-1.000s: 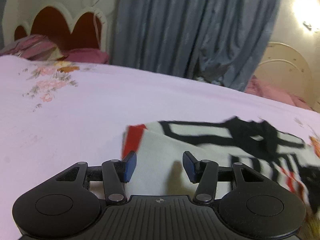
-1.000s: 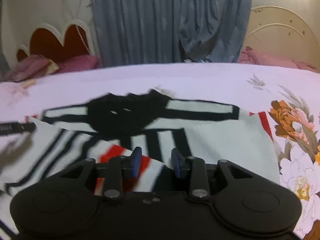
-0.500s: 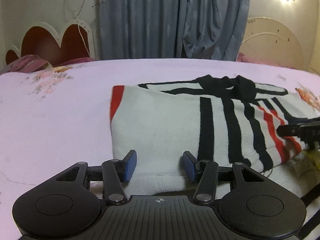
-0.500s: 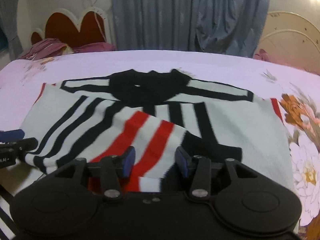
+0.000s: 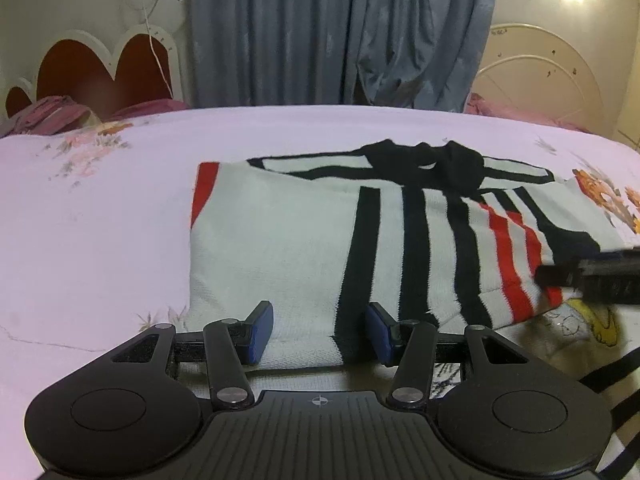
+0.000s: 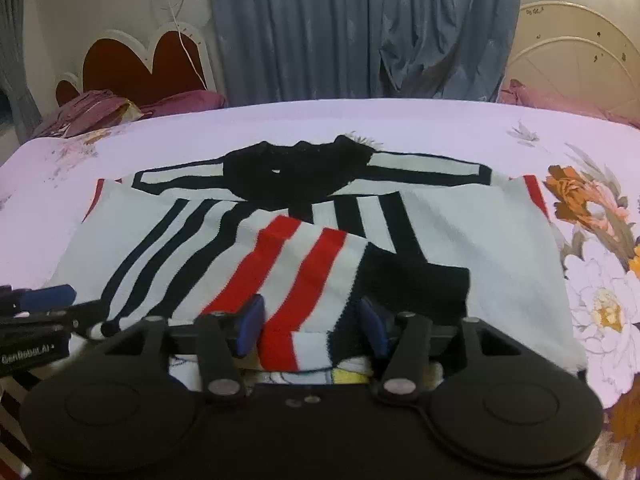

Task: Fold small clothes
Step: 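Move both tools down to the black hem band of the sweater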

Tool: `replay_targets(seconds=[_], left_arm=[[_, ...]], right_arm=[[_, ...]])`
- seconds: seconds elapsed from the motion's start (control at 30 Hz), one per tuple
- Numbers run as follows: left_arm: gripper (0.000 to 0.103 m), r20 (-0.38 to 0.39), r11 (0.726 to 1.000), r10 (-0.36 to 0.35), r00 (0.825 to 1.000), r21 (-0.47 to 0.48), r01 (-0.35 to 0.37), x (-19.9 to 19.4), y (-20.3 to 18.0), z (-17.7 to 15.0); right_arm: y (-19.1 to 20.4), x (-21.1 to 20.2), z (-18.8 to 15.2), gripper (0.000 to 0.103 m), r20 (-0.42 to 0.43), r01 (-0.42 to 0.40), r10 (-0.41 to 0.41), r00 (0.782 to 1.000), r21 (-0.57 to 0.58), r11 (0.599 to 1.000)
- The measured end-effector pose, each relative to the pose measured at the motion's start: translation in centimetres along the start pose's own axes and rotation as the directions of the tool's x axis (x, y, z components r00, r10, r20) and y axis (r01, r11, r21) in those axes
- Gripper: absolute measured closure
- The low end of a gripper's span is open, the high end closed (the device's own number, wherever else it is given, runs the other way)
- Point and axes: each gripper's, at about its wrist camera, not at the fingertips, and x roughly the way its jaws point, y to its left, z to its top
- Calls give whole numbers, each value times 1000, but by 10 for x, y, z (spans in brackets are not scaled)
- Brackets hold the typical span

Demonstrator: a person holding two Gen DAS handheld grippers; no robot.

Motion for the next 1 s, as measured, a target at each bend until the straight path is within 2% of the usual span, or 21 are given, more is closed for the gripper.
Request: replay_targets(seconds=[0.07,0.2,0.43,0.5,0.6,0.73,0.8,0.83,0.87,0.93,1.0], left_arm=[[52,0,1000,-6,1000,-1,6,-5,-3,2],[52,12,1000,-22,1000,18,21,-17,-13,3],[52,21,997,-66,998,44,65,-37,-38,1],[52,14,996,-73,997,50,72,-41,-44,-2],[52,-9,996,-80,997,48,80,-46,-50,-13],[52,-58,995,-80,995,59,84,-54,-54,-41],[52,-89,994,-65,994,79,72,-56,-56,-58],[51,-73,994,-58,996,92,64,-59,-55,-64],[49,-57,993,-46,997,110,52,-62,-53,-69],[34,-45,993,-4,999,120,9,-68,-45,-78],[32,-54,997,21,998,82,-16,-78,-32,-85]], right_arm=[[-2,-1,-3,47,-6,8,-8,1000,-11,1000],[-9,-17,0,47,11,-31,30,999,41,999],[-2,-40,-10,48,14,-80,80,997,17,997],[2,-43,-16,57,5,-92,92,996,3,996],[4,-48,-27,64,-22,-119,119,993,-14,993],[4,-57,-51,65,-66,-138,135,989,-47,989],[2,-58,-64,68,-90,-127,120,989,-76,989],[0,-58,-71,68,-101,-112,102,990,-95,989],[-3,-59,-77,68,-97,-100,90,991,-111,989],[-13,-66,-85,68,-78,-70,59,995,-135,988],[-27,-72,-90,68,-74,-45,35,997,-135,990]])
